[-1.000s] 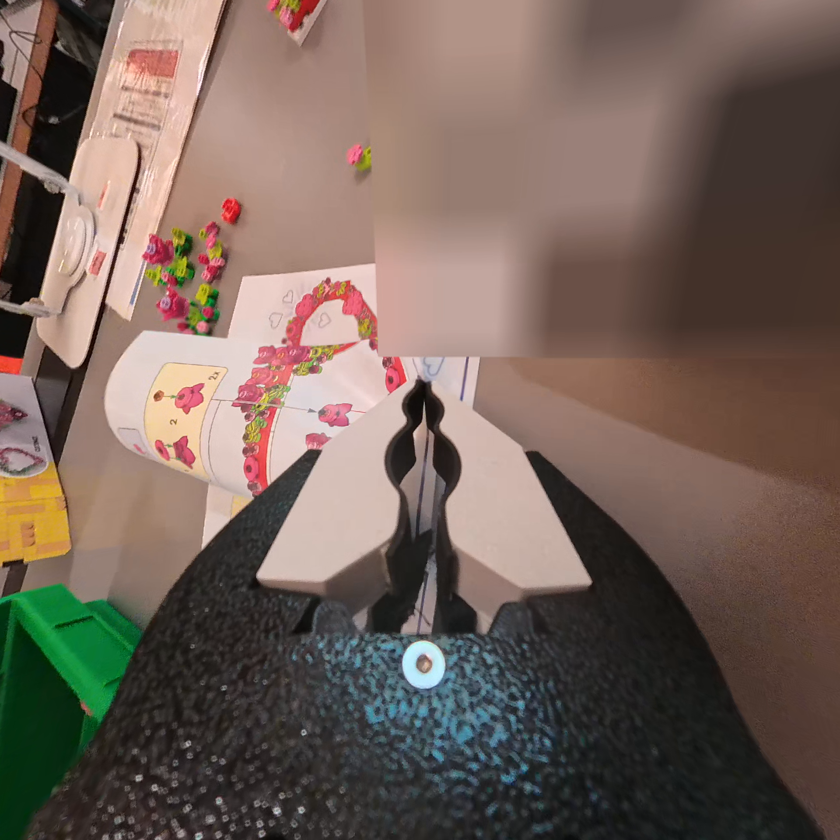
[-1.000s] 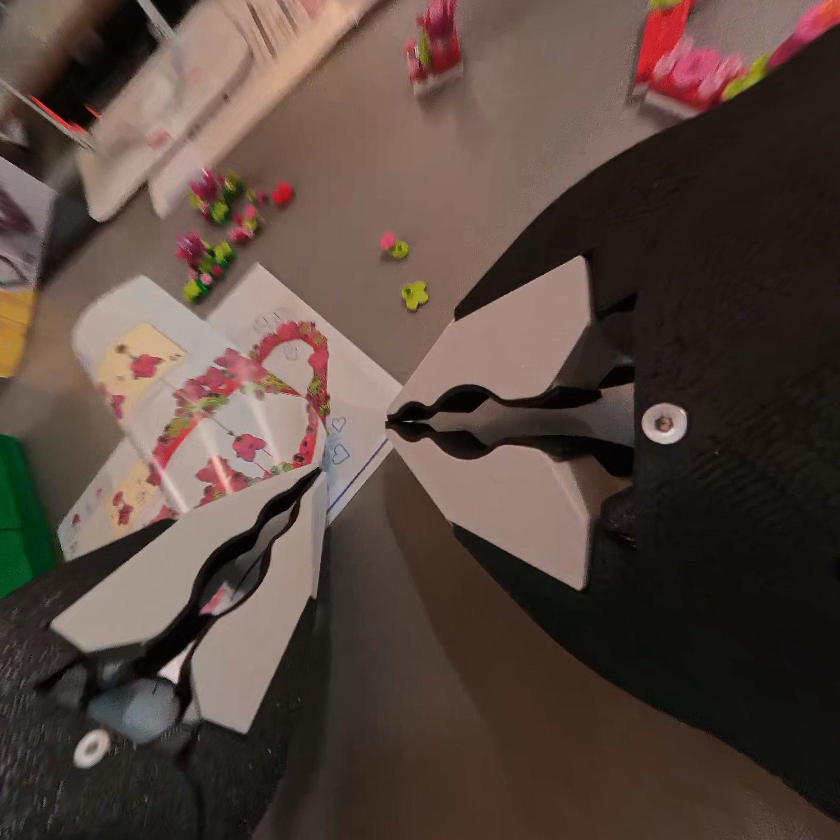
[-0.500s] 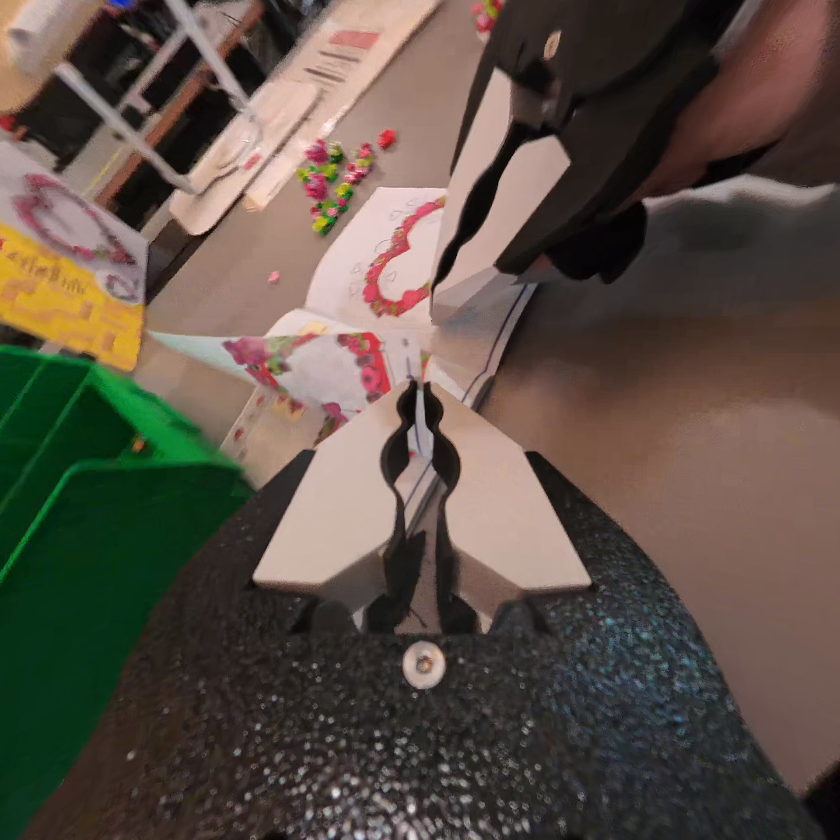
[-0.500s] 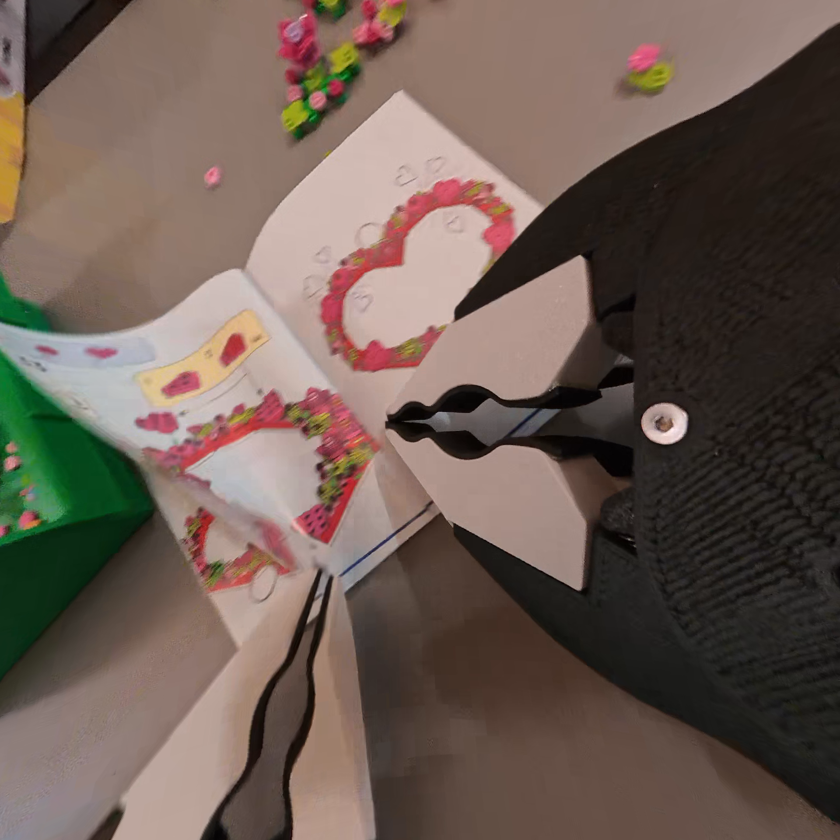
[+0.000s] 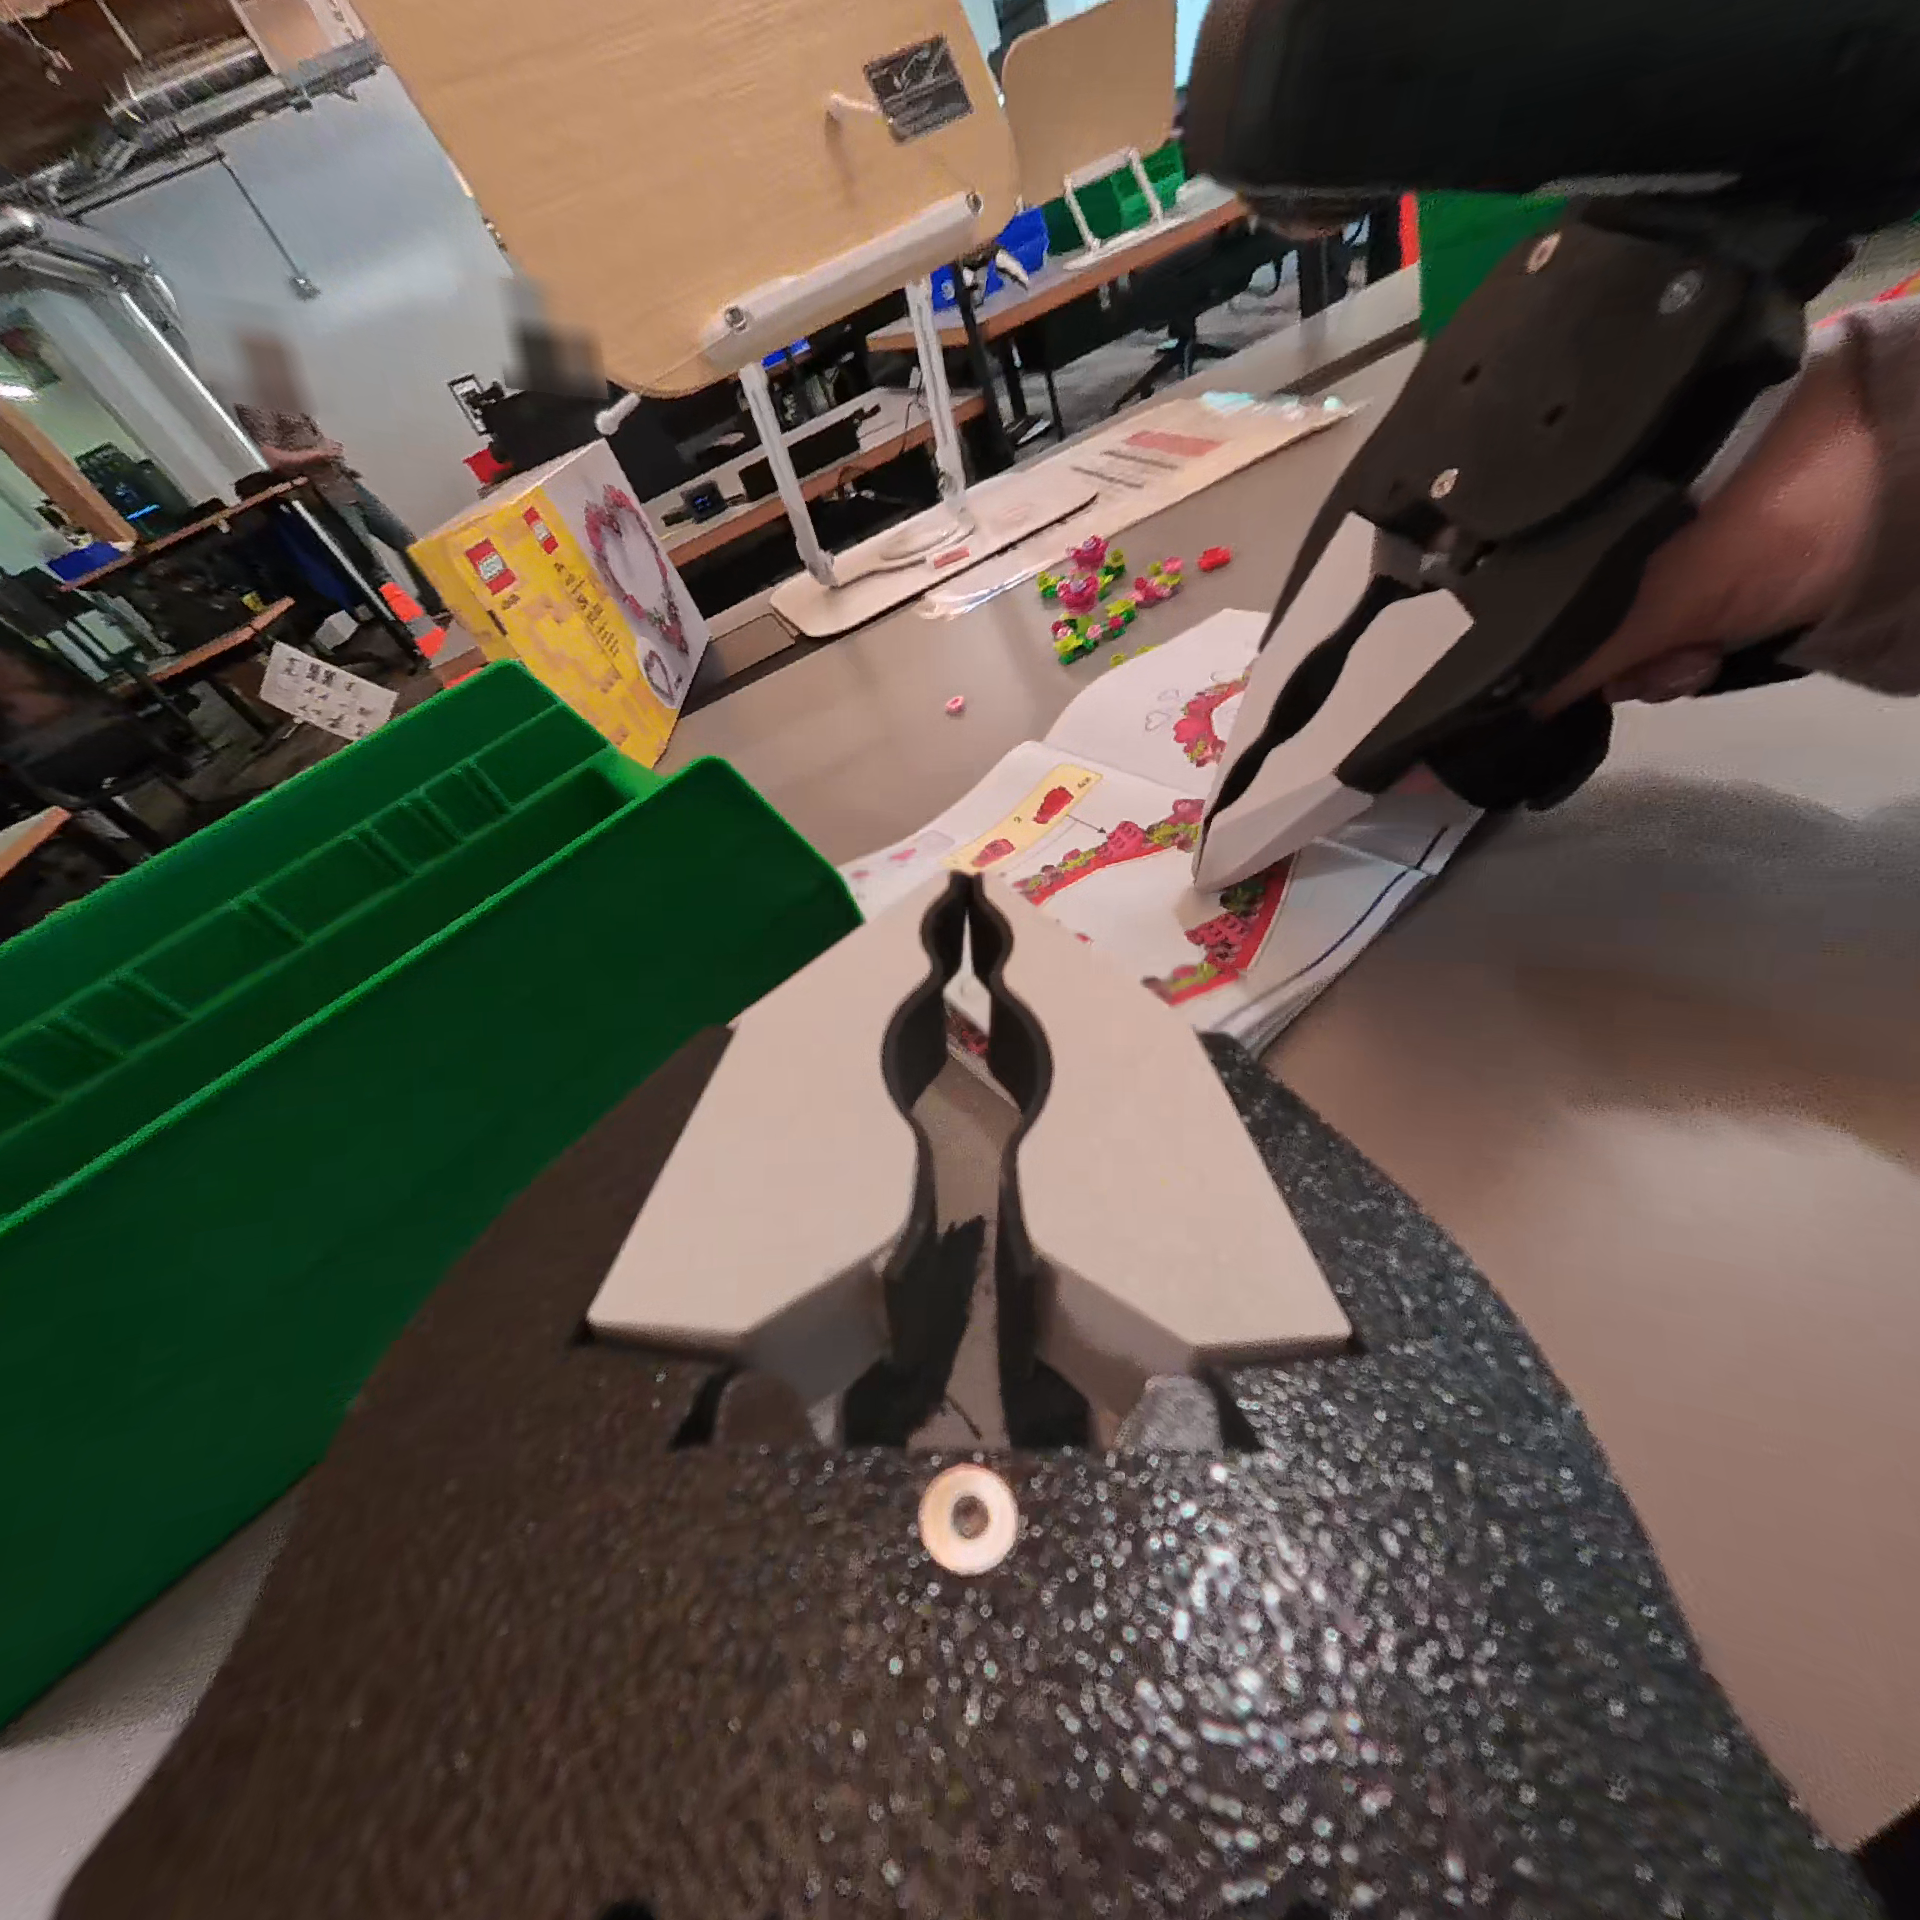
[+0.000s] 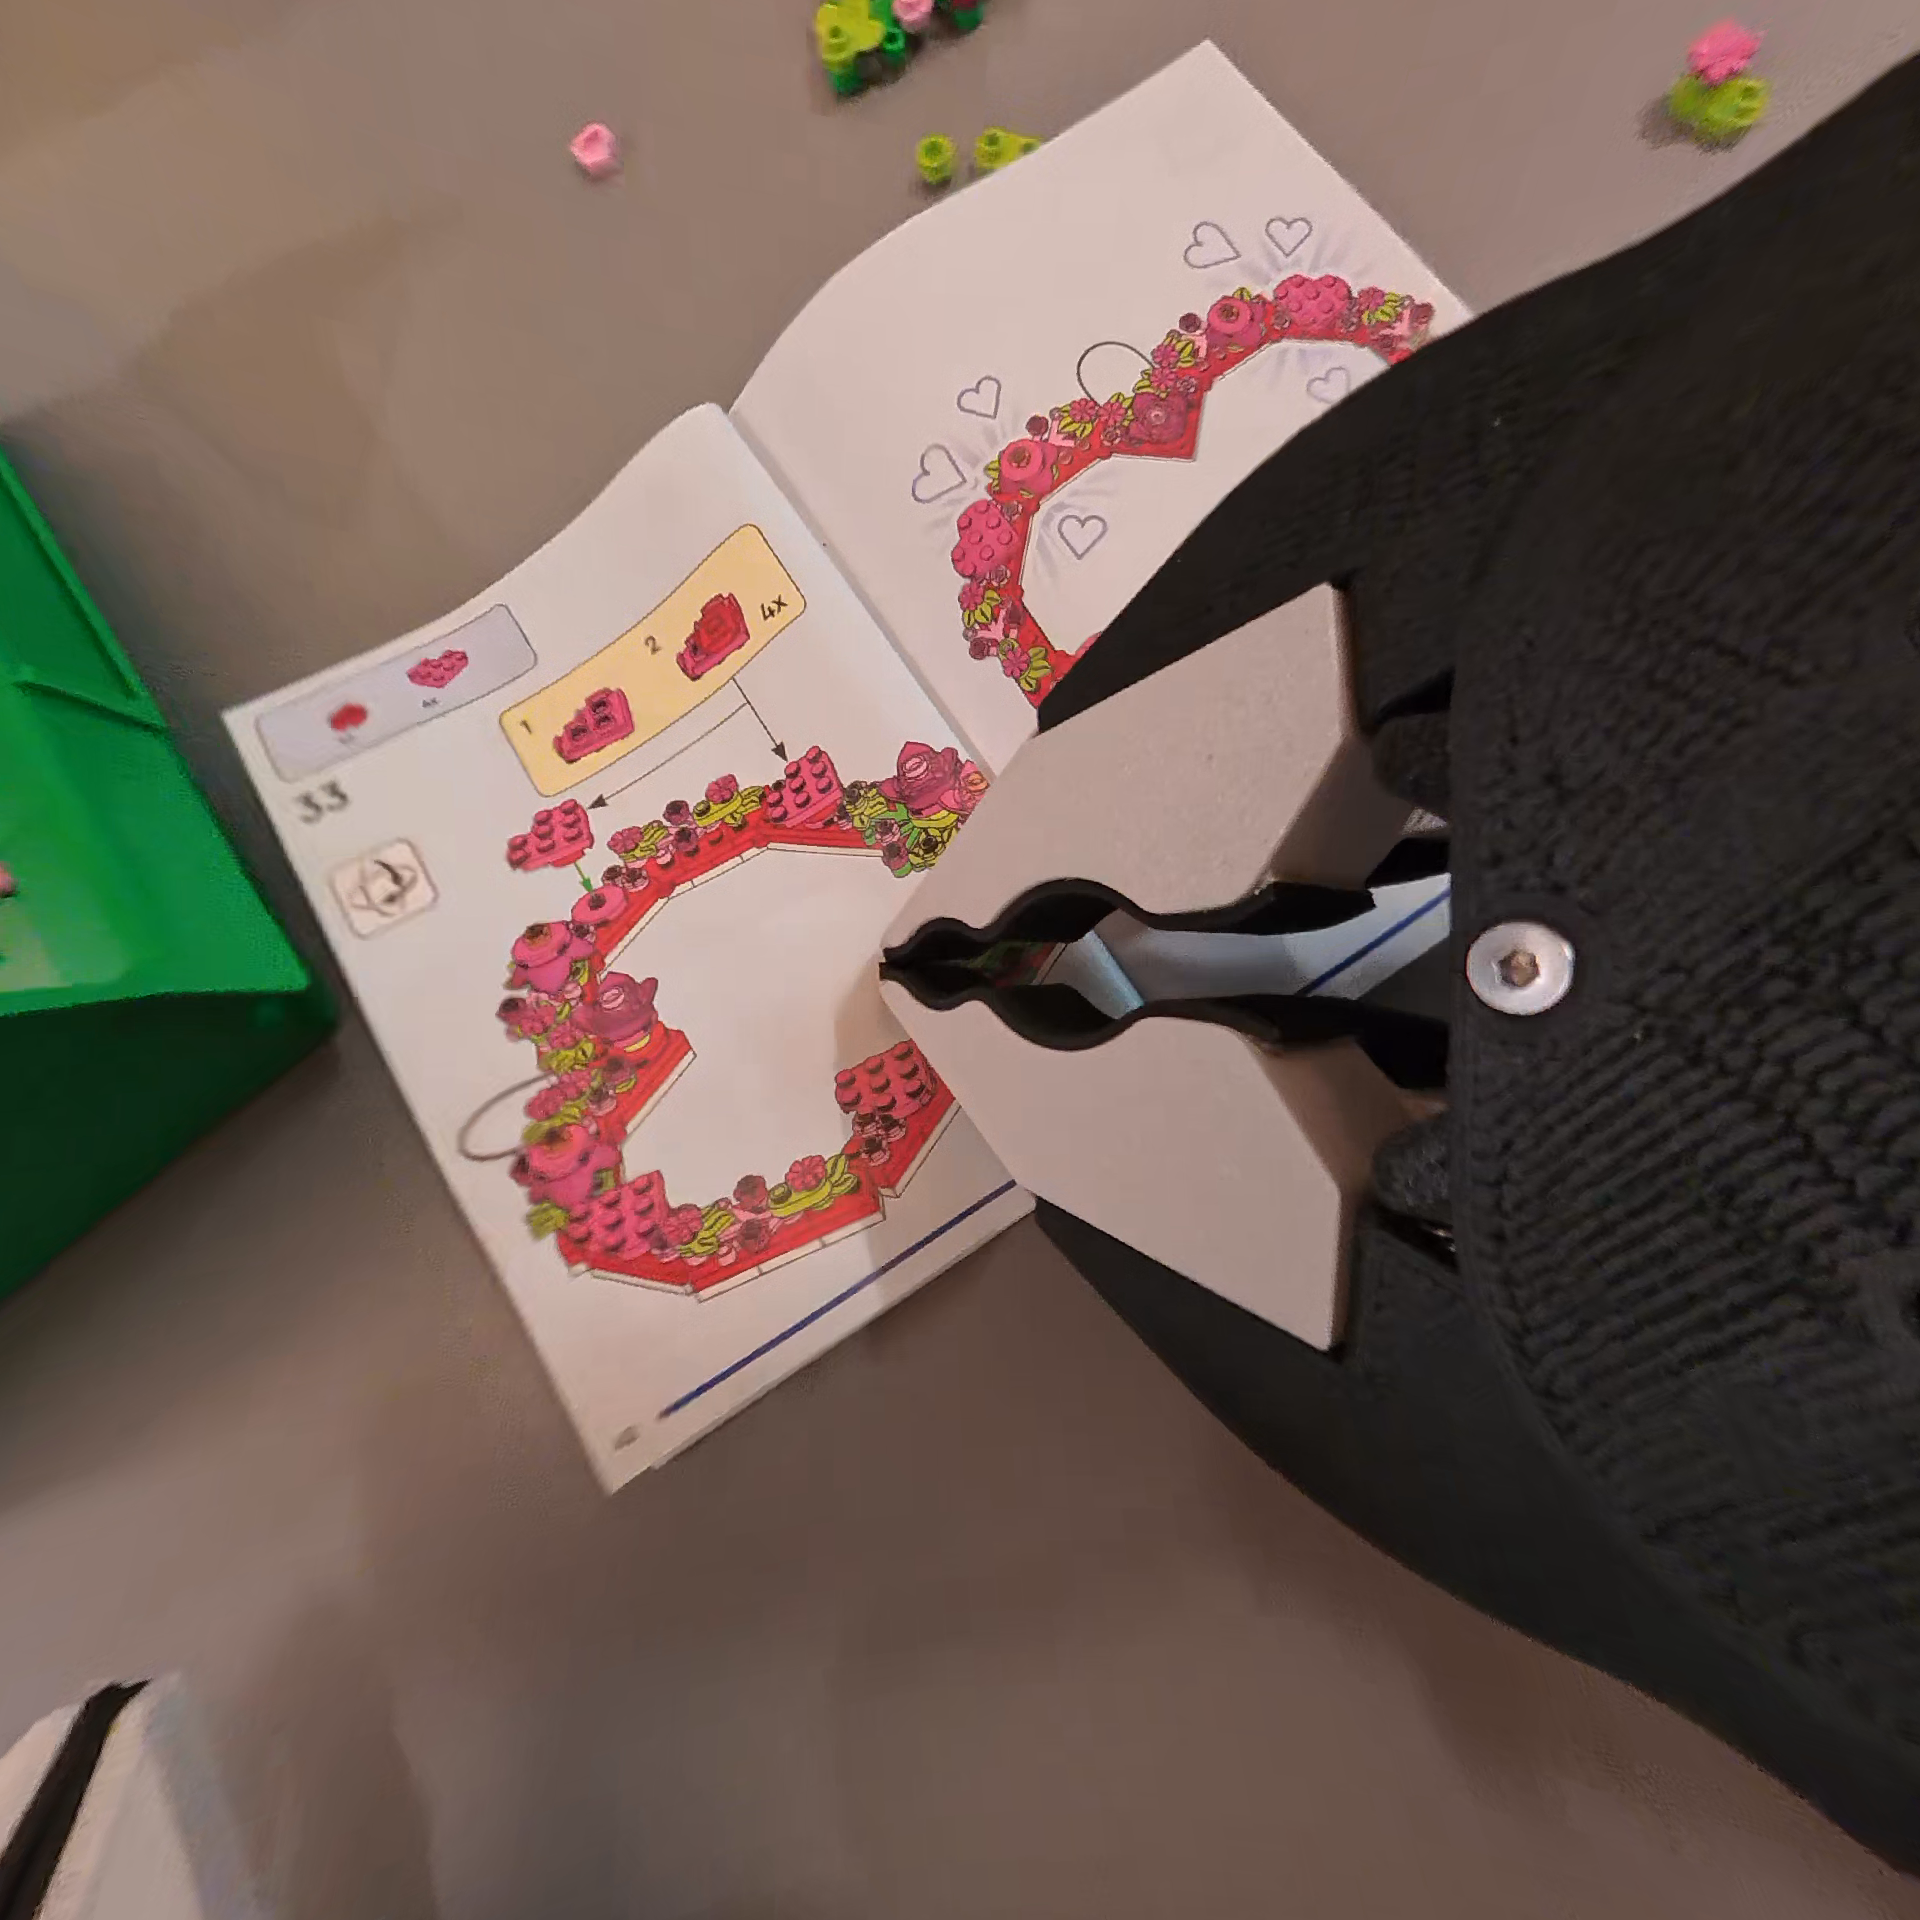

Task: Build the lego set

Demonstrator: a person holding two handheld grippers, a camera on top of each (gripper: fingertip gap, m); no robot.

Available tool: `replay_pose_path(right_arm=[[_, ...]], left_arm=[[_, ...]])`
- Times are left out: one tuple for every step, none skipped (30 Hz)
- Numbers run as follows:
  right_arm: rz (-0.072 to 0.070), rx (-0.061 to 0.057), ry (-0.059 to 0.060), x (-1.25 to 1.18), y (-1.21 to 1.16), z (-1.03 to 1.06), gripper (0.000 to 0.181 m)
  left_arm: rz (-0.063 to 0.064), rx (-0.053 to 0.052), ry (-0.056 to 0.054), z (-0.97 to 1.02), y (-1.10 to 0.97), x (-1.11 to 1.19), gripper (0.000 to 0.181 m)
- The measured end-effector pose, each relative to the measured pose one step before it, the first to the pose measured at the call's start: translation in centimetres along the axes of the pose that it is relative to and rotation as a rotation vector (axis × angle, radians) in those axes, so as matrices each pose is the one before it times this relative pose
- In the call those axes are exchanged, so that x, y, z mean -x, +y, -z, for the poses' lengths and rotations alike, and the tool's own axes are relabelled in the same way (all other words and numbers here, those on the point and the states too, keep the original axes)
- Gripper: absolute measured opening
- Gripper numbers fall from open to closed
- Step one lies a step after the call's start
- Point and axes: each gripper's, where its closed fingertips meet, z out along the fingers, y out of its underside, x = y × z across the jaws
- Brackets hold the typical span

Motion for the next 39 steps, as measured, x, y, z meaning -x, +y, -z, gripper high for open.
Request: replay_pose_path(right_arm=[[-0.0128, 0.0112, 0.0017, 0.102, 0.318, 0.283, 0.000], [-0.0096, 0.0083, -0.0019, 0.180, 0.354, 0.317, 0.000], [-0.0057, 0.0037, -0.0049, 0.223, 0.347, 0.319, 0.000], [-0.0046, 0.0018, -0.0085, 0.253, 0.326, 0.307, 0.000], [-0.0005, 0.0049, -0.0117, 0.244, 0.312, 0.354, 0.000], [0.0048, -0.0115, 0.0021, 0.022, 0.031, 0.468, 0.000], [0.0086, -0.0518, 0.0273, -0.409, -0.591, 0.715, 0.000], [0.0198, -0.0897, 0.0461, -0.750, -1.191, 1.002, 0.003], [0.0401, -0.1162, 0.0660, -1.112, -1.649, 1.246, 0.007], [0.0532, -0.1312, 0.0978, -1.636, -1.933, 1.399, 0.009], [0.0524, -0.1337, 0.1254, -2.166, -2.028, 1.426, 0.010], [0.0452, -0.1285, 0.1281, -2.350, -1.951, 1.301, 0.011], [0.0373, -0.1198, 0.1142, -2.254, -1.790, 1.139, 0.012], [0.0315, -0.1118, 0.1059, -2.164, -1.562, 1.046, 0.012], [0.0301, -0.0993, 0.1011, -2.083, -1.231, 0.960, 0.011], [0.0295, -0.0776, 0.0871, -1.848, -0.813, 0.849, 0.011], [0.0235, -0.0457, 0.0606, -1.421, -0.273, 0.719, 0.012], [0.0105, -0.0153, 0.0353, -0.983, 0.193, 0.609, 0.012], [0.0014, -0.0004, 0.0249, -0.722, 0.439, 0.565, 0.013], [-0.0041, 0.0051, 0.0202, -0.556, 0.562, 0.567, 0.014], [-0.0157, 0.0086, 0.0141, -0.406, 0.573, 0.474, 0.014], [-0.0317, 0.0073, 0.0125, -0.420, 0.298, 0.220, 0.014], [-0.0362, -0.0027, 0.0137, -0.443, -0.058, 0.051, 0.014], [-0.0288, -0.0116, 0.0146, -0.395, -0.175, 0.061, 0.014], [-0.0246, -0.0060, 0.0133, -0.310, -0.043, 0.077, 0.014], [-0.0233, 0.0015, 0.0094, -0.192, 0.081, 0.038, 0.014], [-0.0209, 0.0042, 0.0031, -0.066, 0.144, 0.005, 0.014], [-0.0165, 0.0058, -0.0008, 0.036, 0.183, -0.026, 0.014], [-0.0093, 0.0056, -0.0024, 0.081, 0.152, -0.055, 0.014], [-0.0027, 0.0041, -0.0036, 0.123, 0.104, -0.023, 0.014], [0.0009, 0.0010, -0.0037, 0.134, 0.018, -0.014, 0.015], [0.0023, -0.0024, -0.0042, 0.136, -0.047, 0.000, 0.015], [0.0048, -0.0029, -0.0056, 0.149, -0.067, -0.006, 0.015], [0.0078, -0.0004, -0.0045, 0.128, -0.026, -0.004, 0.015], [0.0086, 0.0011, -0.0034, 0.091, 0.005, -0.005, 0.015], [0.0081, 0.0012, -0.0041, 0.110, 0.057, 0.009, 0.014], [0.0039, 0.0015, -0.0025, 0.083, 0.087, 0.007, 0.014], [-0.0054, -0.0022, -0.0006, 0.044, 0.007, 0.004, 0.014], [-0.0138, -0.0087, 0.0005, 0.000, -0.123, 0.034, 0.015]], left_arm=[[0.0103, -0.0044, 0.0083, -0.050, -0.056, -0.127, 0.000], [0.0031, 0.0015, 0.0019, -0.069, 0.081, -0.053, 0.000], [0.0002, 0.0016, -0.0017, -0.061, 0.091, 0.010, 0.000], [0.0034, -0.0020, 0.0012, -0.056, 0.021, -0.033, 0.000], [0.0109, -0.0078, 0.0037, -0.073, -0.116, -0.040, 0.000], [0.0166, -0.0141, 0.0057, -0.110, -0.283, -0.046, 0.000], [0.0185, -0.0196, 0.0072, -0.167, -0.424, -0.028, 0.000], [0.0173, -0.0242, 0.0059, -0.220, -0.586, 0.046, 0.000], [0.0148, -0.0328, 0.0003, -0.294, -0.767, 0.161, 0.000], [0.0153, -0.0412, -0.0035, -0.382, -0.873, 0.281, 0.000], [0.0201, -0.0495, -0.0064, -0.459, -0.966, 0.362, 0.000], [0.0199, -0.0517, -0.0042, -0.531, -0.992, 0.353, 0.000], [0.0134, -0.0508, -0.0120, -0.623, -0.884, 0.480, 0.000], [0.0039, -0.0463, -0.0264, -0.634, -0.738, 0.658, 0.000], [-0.0093, -0.0447, -0.0290, -0.616, -0.636, 0.632, 0.000], [-0.0212, -0.0414, -0.0249, -0.564, -0.444, 0.482, 0.000], [-0.0253, -0.0384, -0.0265, -0.459, -0.212, 0.406, 0.000], [-0.0208, -0.0319, -0.0268, -0.313, -0.039, 0.344, 0.000], [-0.0128, -0.0217, -0.0176, -0.148, 0.096, 0.187, 0.000], [-0.0003, -0.0131, -0.0042, 0.025, 0.169, -0.021, 0.000], [0.0024, -0.0123, 0.0083, 0.194, 0.189, -0.228, 0.000], [-0.0035, -0.0101, 0.0148, 0.285, 0.206, -0.341, 0.000], [-0.0151, -0.0046, 0.0245, 0.265, 0.153, -0.484, 0.000], [-0.0273, -0.0062, 0.0284, 0.199, -0.072, -0.498, 0.000], [-0.0283, -0.0105, 0.0139, 0.155, -0.279, -0.222, 0.000], [-0.0173, -0.0094, -0.0002, 0.164, -0.305, 0.022, 0.000], [0.0001, -0.0067, -0.0038, 0.170, -0.203, 0.121, 0.000], [0.0154, -0.0028, -0.0021, 0.137, -0.065, 0.117, 0.000], [0.0250, -0.0013, -0.0031, 0.103, 0.015, 0.156, 0.000], [0.0256, 0.0006, -0.0016, 0.031, 0.081, 0.156, 0.000], [0.0190, 0.0056, -0.0005, -0.006, 0.165, 0.147, 0.000], [0.0115, 0.0101, -0.0034, 0.007, 0.242, 0.151, 0.000], [0.0038, 0.0106, -0.0021, 0.038, 0.258, 0.112, 0.000], [0.0000, 0.0102, 0.0010, 0.054, 0.246, 0.058, 0.000], [0.0023, 0.0065, 0.0022, 0.060, 0.093, 0.033, 0.000], [0.0038, -0.0014, 0.0084, 0.048, -0.063, -0.043, 0.000], [0.0021, -0.0057, 0.0165, 0.025, -0.061, -0.153, 0.000], [0.0060, 0.0004, 0.0131, -0.011, 0.098, -0.098, 0.000], [0.0162, 0.0107, 0.0061, -0.059, 0.243, 0.008, 0.000]])
